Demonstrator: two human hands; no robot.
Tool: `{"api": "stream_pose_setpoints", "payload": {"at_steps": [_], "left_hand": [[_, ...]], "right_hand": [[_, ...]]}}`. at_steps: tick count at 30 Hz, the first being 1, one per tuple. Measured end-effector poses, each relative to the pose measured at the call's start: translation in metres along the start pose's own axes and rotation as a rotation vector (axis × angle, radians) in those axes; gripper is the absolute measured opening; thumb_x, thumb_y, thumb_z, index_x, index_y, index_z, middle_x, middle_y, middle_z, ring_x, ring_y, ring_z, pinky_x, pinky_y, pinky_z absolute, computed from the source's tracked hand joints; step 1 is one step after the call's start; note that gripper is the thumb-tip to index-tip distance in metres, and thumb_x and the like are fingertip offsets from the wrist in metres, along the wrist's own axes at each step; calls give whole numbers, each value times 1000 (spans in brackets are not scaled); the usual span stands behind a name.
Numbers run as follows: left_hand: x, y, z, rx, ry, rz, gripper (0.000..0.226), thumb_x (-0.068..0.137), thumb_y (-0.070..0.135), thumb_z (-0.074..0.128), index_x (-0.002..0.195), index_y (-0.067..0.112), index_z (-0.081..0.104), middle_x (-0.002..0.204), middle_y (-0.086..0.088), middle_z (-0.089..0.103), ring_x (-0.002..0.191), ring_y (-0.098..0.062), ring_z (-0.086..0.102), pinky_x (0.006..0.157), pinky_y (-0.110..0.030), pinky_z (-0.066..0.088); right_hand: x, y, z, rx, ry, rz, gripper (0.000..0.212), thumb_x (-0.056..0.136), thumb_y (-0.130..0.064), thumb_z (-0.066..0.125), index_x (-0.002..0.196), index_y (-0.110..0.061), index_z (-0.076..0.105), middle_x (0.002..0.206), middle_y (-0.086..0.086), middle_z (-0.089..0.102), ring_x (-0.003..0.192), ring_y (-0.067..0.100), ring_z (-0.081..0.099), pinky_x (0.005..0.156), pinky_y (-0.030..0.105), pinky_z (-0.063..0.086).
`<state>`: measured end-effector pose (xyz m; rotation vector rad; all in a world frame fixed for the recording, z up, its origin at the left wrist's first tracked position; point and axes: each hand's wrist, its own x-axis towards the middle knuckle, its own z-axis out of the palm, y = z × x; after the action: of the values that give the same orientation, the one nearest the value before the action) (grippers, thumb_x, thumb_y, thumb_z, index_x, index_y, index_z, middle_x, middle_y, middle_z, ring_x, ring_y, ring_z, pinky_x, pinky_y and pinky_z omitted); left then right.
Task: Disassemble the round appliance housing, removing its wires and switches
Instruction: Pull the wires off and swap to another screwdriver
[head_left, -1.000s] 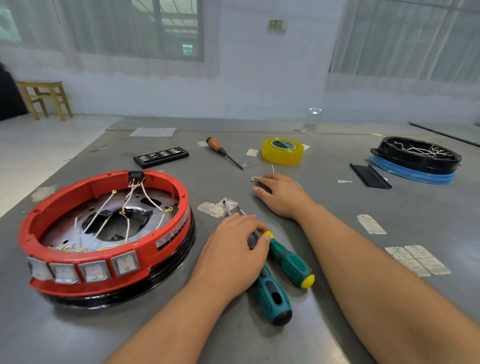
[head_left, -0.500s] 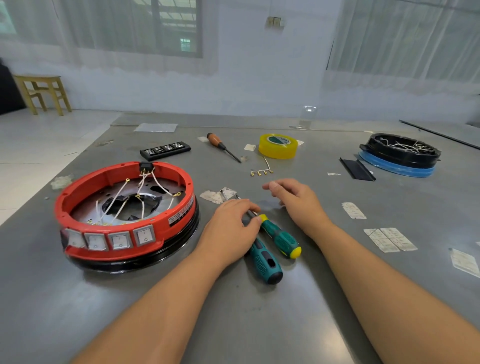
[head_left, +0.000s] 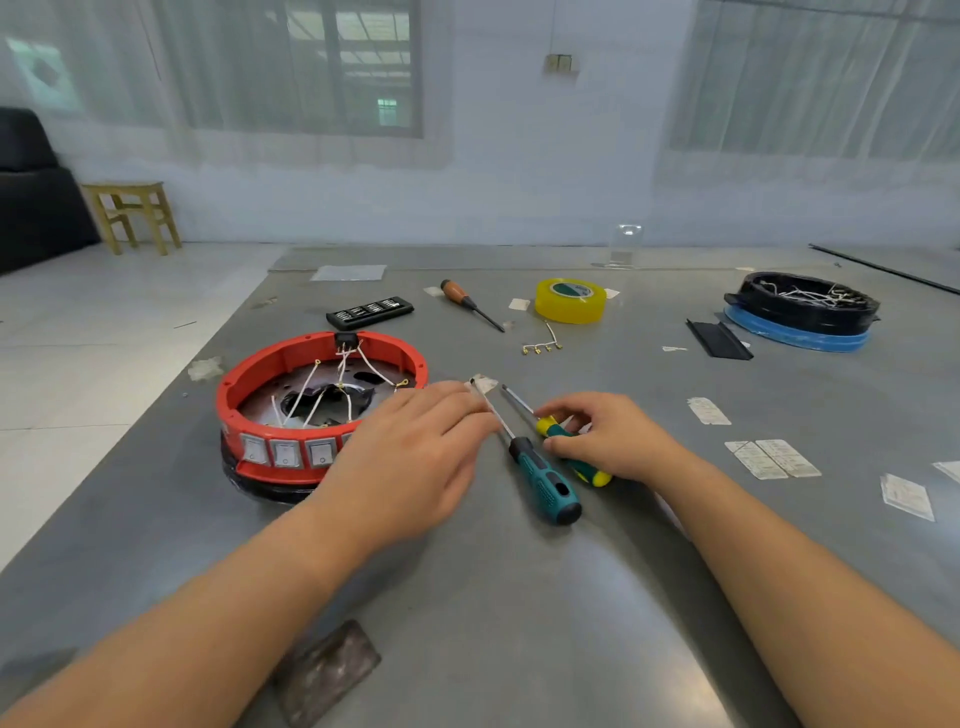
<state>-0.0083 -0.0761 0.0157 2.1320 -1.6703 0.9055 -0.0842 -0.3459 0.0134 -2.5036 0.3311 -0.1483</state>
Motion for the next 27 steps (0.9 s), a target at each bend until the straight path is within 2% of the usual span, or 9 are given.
{"api": "stream_pose_setpoints", "payload": {"at_steps": [2,5,10,13,15,19,22,25,27], "left_hand": [[-19,-18,-10,108,11,-17,29,93,19,59,120,15,70,126,-4,69,120,-30,63,92,-43,50],[-44,-40,-15,201,38,-101,29,95,25,59,119,14,71,120,-4,71,107,-31,68,83,-43,46],[-68,-49,-18,167,49,-248,39,95,35,53,124,15,71,118,-3,73,108,-28,67,88,-40,42],[-72,-53,-24,154,28,-309,41,96,43,52,119,17,71,112,-1,75,105,-26,68,91,-42,43],[-74,-58,-26,139,-2,-344,43,95,51,51,116,18,71,109,1,75,103,-26,69,92,-45,44],[-79,-64,-25,152,-32,-411,47,92,61,50,112,23,70,107,6,72,112,-23,63,100,-48,35],[-81,-66,-25,137,-75,-440,48,89,67,51,113,28,66,110,10,69,118,-21,58,102,-50,32],[-85,-71,-30,63,-102,-452,50,86,73,50,114,33,60,110,16,62,116,-16,57,102,-46,30],[-89,-75,-32,-15,-110,-424,54,85,74,52,120,32,58,111,22,53,116,-11,52,102,-38,28]], "right_hand": [[1,-1,-2,6,12,45,34,88,-35,73,119,-47,66,102,-19,61,92,-2,61,64,12,46],[3,0,-3,-5,74,81,35,88,-30,72,121,-40,68,107,-12,65,89,-1,62,63,11,46],[7,5,-5,-73,211,176,43,89,-31,71,132,-31,65,115,-4,68,99,13,63,76,25,55],[10,5,-4,-144,280,225,45,89,-32,69,134,-30,65,119,2,68,106,23,63,89,39,58],[10,4,-3,-241,333,235,43,89,-30,65,132,-29,65,119,6,68,108,31,62,91,43,57],[11,4,3,-567,343,163,26,90,-16,53,111,-21,68,105,7,66,95,33,60,71,38,53],[11,4,9,-653,325,153,20,90,-15,49,101,-18,66,100,6,64,91,31,60,69,40,56],[12,7,12,-660,327,134,28,91,-17,48,112,-20,66,108,6,65,97,31,62,72,38,55],[10,10,15,-668,333,130,36,93,-22,48,125,-24,64,123,5,65,108,30,62,82,39,50]]}}
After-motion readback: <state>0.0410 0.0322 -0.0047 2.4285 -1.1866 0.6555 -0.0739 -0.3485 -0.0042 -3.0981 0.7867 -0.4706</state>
